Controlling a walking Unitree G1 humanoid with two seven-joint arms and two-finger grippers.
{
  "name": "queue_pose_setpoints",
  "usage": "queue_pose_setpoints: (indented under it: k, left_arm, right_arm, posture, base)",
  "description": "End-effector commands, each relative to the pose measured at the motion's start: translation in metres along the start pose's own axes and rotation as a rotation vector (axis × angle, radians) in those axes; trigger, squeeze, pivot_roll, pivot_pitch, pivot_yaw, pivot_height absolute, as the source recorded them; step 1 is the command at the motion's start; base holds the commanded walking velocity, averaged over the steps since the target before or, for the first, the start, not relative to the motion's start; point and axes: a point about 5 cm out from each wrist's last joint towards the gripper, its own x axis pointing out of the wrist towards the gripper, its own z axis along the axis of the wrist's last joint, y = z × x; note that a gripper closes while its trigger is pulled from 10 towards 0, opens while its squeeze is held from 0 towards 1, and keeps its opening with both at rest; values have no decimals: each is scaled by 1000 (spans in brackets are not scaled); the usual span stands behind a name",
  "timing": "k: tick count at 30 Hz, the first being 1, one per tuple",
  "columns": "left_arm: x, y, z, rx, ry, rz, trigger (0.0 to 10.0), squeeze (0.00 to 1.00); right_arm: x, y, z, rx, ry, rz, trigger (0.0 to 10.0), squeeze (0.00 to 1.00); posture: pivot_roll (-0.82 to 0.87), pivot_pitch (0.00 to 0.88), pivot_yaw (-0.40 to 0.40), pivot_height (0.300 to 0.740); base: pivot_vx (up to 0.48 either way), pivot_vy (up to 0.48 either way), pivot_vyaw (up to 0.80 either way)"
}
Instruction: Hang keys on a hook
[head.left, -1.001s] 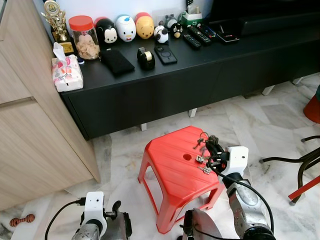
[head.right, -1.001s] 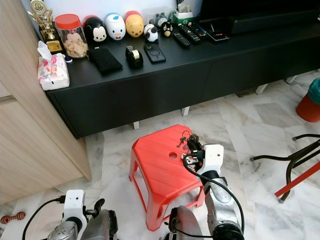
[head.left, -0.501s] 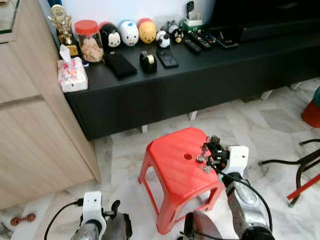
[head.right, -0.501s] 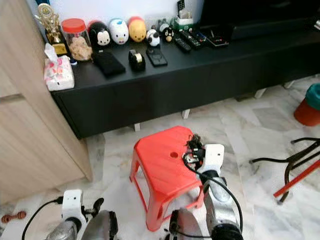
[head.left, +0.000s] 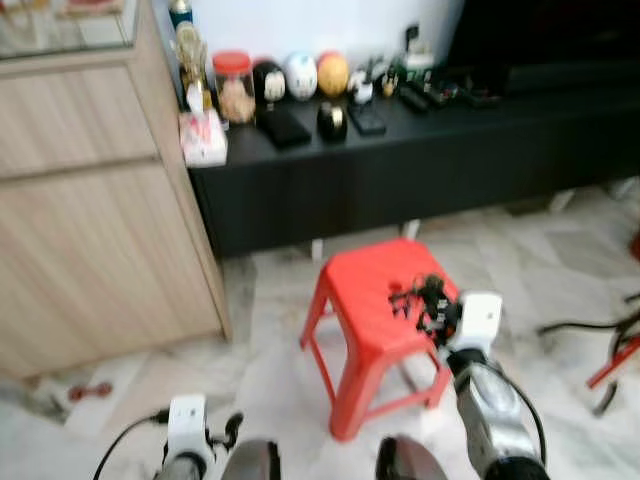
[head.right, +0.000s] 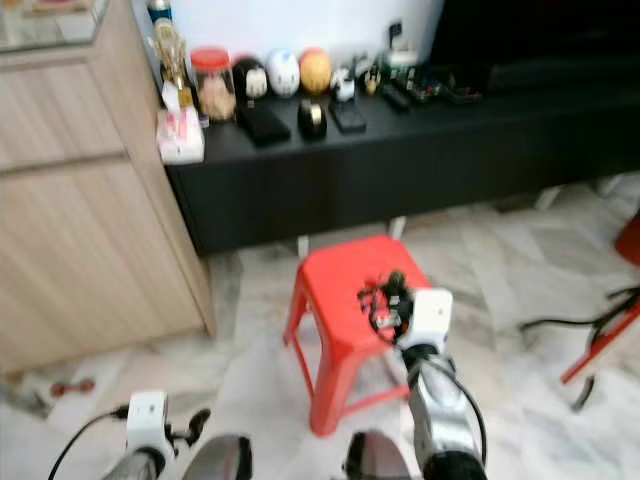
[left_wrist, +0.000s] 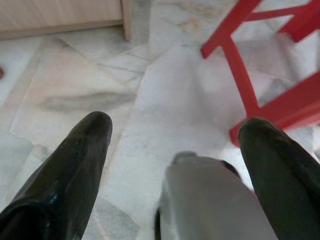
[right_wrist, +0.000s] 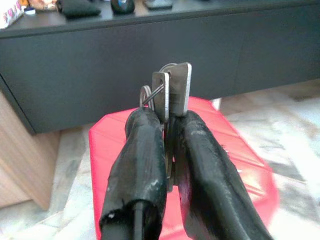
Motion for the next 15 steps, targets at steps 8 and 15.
queue_pose_setpoints:
  k: [8,15]
  left_arm:
    - [2,0,5,1,-21,-1,10000,0]
    - [1,2,5,3,-22,4,10000,0]
  right_arm:
    - [2,-5,6,-5,-20,-48,10000,0]
    - [2,-5,5,-4,-18,-55,10000,0]
  posture:
    - [99,57,-56,660]
    - [102,68,-55,705]
  base:
    - [0,0,0]
    - [0,0,0]
